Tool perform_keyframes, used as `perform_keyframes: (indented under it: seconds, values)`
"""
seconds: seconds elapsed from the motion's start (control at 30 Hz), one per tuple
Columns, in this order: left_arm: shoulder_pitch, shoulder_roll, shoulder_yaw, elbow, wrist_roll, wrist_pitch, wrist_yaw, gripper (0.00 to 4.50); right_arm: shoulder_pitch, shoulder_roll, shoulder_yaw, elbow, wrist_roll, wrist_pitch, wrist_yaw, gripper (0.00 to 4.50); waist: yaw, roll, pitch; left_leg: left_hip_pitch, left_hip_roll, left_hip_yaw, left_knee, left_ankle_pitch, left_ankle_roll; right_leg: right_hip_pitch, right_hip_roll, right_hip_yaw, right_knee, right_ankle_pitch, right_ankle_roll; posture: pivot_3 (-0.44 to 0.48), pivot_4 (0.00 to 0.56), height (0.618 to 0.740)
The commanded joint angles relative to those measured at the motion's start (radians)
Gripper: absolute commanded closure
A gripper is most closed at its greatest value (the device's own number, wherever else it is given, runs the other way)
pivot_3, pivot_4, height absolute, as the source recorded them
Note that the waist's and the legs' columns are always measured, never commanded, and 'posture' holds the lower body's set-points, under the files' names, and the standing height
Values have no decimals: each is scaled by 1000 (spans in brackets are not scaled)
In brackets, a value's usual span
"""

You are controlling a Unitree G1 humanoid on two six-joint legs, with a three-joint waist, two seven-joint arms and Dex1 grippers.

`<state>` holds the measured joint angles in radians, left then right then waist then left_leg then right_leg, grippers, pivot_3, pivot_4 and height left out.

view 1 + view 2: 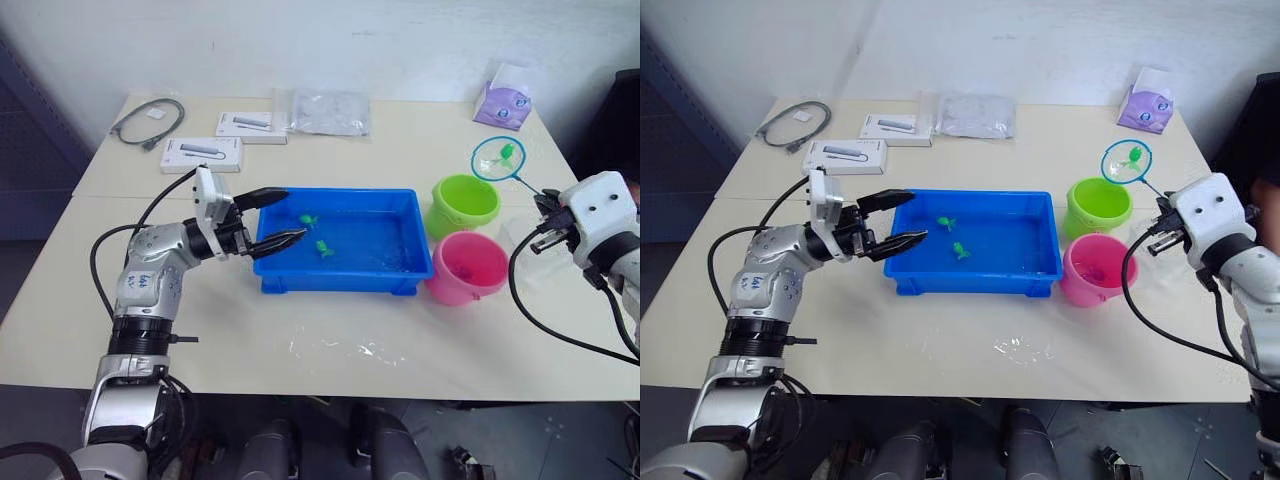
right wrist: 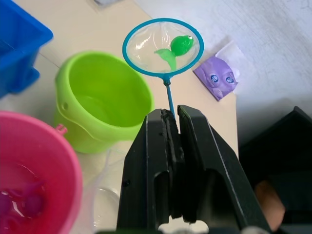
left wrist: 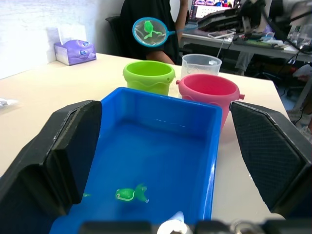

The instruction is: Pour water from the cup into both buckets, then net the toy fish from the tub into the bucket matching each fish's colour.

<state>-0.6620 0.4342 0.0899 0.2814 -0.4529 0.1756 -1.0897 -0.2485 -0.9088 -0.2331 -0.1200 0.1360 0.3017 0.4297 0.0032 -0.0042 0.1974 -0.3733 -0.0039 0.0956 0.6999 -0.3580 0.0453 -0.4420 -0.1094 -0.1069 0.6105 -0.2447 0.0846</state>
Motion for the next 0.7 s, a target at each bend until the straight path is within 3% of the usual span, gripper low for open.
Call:
perform_keyframes:
  seconds: [0.03,0.2,0.4,0.53,0.63,0.7]
  values:
    - [-36,-21,-5,-46,-15,-1,12,9,-42,-18,40,48,-104,-66,-16,4500,-1,0,0,0,0,0,0,0,0,0,0,0,0,0,0,0,150,740]
    - [-56,-31,-13,-32,-7,-7,10,9,-52,-56,105,93,-261,-200,-34,4500,-1,0,0,0,0,0,0,0,0,0,0,0,0,0,0,0,150,740]
    - [-54,-33,-18,-31,-6,-18,6,9,-27,-194,179,173,-548,-474,-138,4500,-2,0,0,0,0,1,0,0,-1,0,0,1,0,0,0,0,150,740]
    - [-57,-40,-25,-28,-5,-24,2,9,-9,-229,193,233,-647,-527,-192,4500,-1,0,0,1,0,1,0,1,-1,0,0,1,0,0,0,0,150,740]
    - [-61,-37,-24,-22,-4,-29,0,9,-14,-199,163,238,-627,-561,-218,4500,-2,0,0,1,0,1,0,1,-1,1,0,1,0,0,0,0,150,740]
    - [-58,-23,-16,-16,-1,-34,-2,9,-33,-110,105,179,-462,-532,-184,4500,-5,0,0,1,0,0,0,1,-2,1,0,0,0,0,0,0,150,740]
